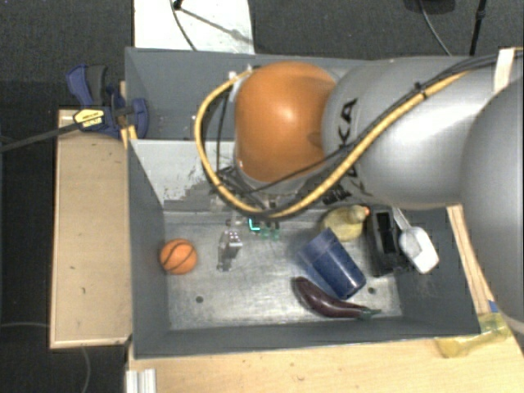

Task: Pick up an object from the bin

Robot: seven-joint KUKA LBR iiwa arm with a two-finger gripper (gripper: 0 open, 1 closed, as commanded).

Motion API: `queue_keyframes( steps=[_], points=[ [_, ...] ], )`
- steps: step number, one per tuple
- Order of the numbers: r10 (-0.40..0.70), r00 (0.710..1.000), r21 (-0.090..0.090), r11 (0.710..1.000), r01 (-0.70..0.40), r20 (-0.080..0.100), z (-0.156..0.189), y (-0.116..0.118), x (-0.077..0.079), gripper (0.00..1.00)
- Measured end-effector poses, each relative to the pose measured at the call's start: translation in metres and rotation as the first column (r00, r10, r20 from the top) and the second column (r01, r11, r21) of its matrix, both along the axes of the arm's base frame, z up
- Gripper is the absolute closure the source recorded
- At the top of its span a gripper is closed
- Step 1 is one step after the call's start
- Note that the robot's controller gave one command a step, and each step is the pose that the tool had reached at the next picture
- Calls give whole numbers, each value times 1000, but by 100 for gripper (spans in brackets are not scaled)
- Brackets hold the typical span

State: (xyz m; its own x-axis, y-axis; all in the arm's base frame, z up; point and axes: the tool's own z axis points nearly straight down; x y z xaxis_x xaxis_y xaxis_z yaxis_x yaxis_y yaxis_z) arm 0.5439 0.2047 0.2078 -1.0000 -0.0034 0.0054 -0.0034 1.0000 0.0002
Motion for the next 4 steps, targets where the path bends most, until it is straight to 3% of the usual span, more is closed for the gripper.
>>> queue_keyframes(
  steps=[1, 2, 3, 4],
  points=[
    [-5, 1000, 1, 1000, 5, 8, 5, -1, 2, 0],
    [41, 999, 3, 999, -41, 12, -66, 25, -1, 0],
    [44, 999, 1, 999, -44, 6, -76, 39, 0, 0],
    [113, 994, 2, 994, -113, 11, -87, 49, 19, 0]
  ],
)
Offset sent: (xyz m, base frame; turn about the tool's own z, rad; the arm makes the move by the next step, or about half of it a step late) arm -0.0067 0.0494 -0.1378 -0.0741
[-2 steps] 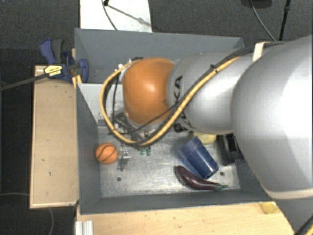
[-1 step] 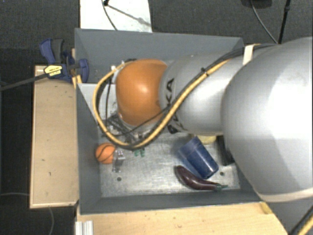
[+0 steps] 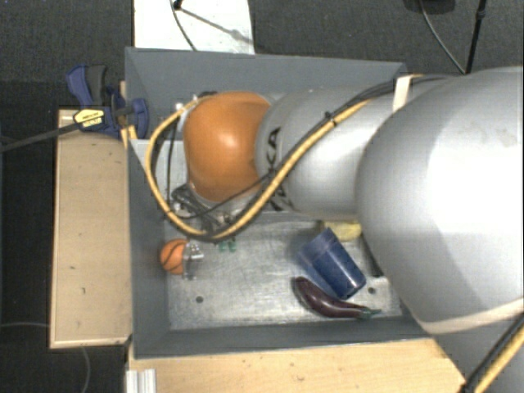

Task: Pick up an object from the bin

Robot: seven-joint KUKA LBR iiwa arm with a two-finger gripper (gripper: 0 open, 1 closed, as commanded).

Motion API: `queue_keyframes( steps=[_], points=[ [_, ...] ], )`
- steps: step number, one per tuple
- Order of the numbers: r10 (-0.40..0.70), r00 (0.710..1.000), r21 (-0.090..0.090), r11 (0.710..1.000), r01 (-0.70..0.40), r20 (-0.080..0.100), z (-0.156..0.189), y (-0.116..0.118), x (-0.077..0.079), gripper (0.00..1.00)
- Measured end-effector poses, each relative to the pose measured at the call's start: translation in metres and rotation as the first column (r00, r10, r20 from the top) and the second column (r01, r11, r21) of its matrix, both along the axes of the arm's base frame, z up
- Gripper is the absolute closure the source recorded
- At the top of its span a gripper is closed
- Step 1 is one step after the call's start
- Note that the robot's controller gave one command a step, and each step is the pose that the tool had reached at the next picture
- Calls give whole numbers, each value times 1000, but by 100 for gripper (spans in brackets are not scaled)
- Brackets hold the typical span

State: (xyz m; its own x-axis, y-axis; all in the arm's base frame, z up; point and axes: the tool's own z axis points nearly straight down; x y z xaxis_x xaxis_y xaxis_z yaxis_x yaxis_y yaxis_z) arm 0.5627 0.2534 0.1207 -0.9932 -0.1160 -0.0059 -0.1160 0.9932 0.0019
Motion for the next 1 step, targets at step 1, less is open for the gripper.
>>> queue_keyframes(
  steps=[1],
  points=[
    [-341, 940, 0, 940, 341, -4, -40, -2, -15, 0]
  ],
)
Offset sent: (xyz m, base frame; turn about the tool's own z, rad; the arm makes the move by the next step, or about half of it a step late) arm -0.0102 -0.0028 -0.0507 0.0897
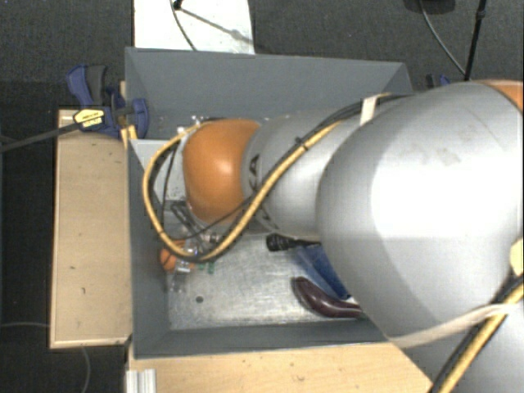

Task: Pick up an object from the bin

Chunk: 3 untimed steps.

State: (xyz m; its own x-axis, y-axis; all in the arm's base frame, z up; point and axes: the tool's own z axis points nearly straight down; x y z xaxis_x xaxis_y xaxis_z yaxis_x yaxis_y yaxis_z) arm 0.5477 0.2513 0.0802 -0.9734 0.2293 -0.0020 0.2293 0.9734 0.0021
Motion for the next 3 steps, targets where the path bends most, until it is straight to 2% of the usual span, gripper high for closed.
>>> queue_keyframes(
  steps=[1, 3],
  points=[
    [252, 968, -1, 968, -252, 2, -9, -1, 6, 100],
    [251, 968, -1, 968, -251, 2, -9, -1, 6, 100]
  ],
)
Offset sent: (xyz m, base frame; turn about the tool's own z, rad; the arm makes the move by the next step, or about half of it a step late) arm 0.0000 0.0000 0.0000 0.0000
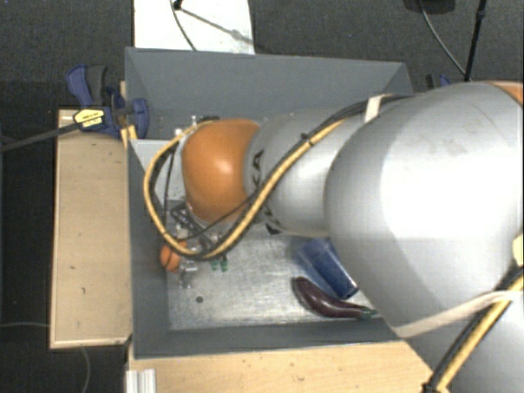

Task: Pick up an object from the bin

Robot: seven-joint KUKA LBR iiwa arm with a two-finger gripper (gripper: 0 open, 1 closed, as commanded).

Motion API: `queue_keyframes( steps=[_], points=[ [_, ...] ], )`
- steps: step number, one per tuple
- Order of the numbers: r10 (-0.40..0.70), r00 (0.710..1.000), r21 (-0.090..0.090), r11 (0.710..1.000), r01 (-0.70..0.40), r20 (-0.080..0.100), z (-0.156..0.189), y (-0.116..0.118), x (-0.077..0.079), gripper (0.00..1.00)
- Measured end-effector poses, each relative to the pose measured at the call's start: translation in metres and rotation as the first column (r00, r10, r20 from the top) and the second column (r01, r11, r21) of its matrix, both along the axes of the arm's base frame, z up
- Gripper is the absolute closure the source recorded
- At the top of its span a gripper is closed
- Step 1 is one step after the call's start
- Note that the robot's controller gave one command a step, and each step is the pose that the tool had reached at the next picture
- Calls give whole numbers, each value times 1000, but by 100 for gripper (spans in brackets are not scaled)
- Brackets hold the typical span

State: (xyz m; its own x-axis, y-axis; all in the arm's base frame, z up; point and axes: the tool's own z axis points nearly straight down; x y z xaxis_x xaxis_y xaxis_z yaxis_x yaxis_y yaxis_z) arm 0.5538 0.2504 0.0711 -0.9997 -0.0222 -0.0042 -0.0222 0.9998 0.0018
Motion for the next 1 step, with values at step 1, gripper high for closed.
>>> queue_keyframes(
  steps=[1],
  points=[
    [-1, 1000, -1, 1000, 1, -4, 4, 0, -1, 100]
  ],
)
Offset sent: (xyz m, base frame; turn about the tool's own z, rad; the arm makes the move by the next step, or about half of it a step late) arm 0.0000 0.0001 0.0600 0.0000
